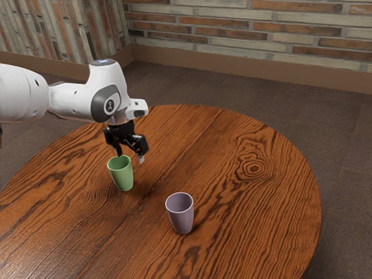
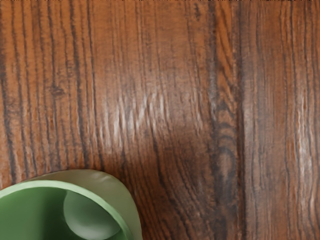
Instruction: Place the left cup onto the right cup
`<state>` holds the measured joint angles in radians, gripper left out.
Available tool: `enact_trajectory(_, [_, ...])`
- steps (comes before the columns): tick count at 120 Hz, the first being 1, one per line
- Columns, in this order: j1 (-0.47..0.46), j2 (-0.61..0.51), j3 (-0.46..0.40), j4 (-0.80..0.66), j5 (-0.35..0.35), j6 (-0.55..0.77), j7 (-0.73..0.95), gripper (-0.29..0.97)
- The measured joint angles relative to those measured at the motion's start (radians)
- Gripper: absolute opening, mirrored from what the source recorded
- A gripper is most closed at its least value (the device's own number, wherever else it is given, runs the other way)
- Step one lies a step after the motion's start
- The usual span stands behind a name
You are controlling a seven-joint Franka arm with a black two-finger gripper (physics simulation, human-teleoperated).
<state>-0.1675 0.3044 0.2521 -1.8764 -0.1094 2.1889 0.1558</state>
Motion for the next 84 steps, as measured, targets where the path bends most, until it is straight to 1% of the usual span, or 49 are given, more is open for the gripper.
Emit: enact_trajectory(84, [0.000, 0.044, -0.007, 0.016, -0.001, 0.009, -0.019, 0.66])
